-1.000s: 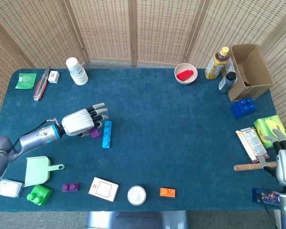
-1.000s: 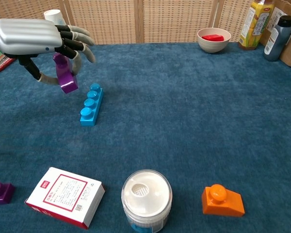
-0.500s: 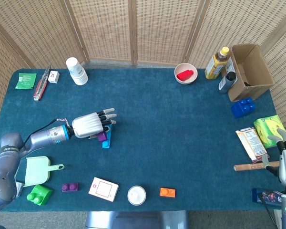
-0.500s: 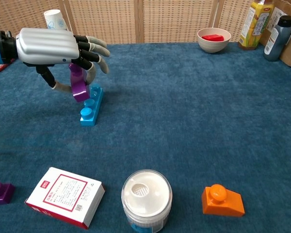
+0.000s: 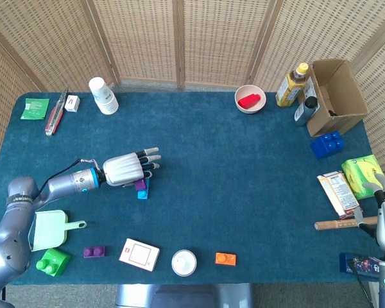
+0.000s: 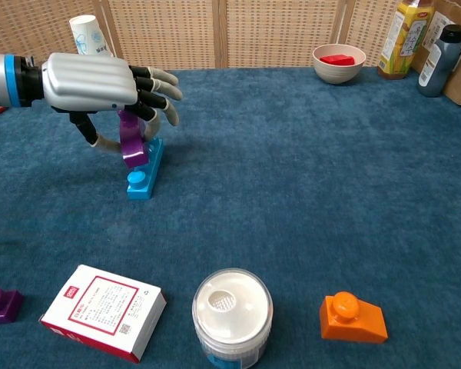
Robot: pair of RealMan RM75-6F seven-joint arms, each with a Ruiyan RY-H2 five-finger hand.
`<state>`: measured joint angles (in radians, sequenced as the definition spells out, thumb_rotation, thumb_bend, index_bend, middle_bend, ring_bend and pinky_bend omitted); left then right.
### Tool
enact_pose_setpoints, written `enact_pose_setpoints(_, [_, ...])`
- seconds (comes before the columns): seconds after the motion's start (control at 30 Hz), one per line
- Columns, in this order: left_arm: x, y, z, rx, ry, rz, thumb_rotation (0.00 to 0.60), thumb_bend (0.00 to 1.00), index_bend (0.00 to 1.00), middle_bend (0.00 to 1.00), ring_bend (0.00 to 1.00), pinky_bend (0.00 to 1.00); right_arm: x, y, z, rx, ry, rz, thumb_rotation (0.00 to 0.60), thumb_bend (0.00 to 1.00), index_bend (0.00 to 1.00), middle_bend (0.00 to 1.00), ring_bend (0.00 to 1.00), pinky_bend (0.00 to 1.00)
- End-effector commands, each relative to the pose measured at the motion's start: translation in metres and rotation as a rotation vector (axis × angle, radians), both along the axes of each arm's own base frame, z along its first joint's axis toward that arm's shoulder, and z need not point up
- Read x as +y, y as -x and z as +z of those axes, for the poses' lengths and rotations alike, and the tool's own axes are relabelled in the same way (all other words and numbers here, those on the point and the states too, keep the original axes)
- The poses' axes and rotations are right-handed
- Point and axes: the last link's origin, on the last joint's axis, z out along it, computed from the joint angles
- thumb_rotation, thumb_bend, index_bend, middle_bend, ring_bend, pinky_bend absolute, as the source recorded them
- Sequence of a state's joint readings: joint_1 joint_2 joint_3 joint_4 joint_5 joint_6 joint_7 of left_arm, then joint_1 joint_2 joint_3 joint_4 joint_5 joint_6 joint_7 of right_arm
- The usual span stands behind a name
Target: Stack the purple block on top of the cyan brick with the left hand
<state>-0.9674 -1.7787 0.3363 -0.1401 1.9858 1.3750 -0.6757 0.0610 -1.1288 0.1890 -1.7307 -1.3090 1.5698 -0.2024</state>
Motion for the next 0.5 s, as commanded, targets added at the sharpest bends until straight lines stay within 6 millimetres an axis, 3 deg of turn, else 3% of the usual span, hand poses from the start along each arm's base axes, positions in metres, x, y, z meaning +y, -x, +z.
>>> enact_pose_setpoints(0.03, [0.002, -0.002, -0.001, 0.013, -0.005, -0.008, 0.600, 0.36, 0.64, 0.25, 0.11, 0.00, 0.000, 0.000, 0.000, 0.000, 0.003, -0.003, 0.600, 0.29, 0.29, 0.17, 0.00, 0.14])
enact_pose_setpoints(0.5, [0.003, -0.012, -0.007, -0.016, -0.001, -0.013, 0.600, 0.36, 0.64, 0.25, 0.11, 0.00, 0.003, 0.000, 0.001, 0.004, 0.018, -0.017, 0.600, 0.28, 0.29, 0.17, 0.00, 0.14])
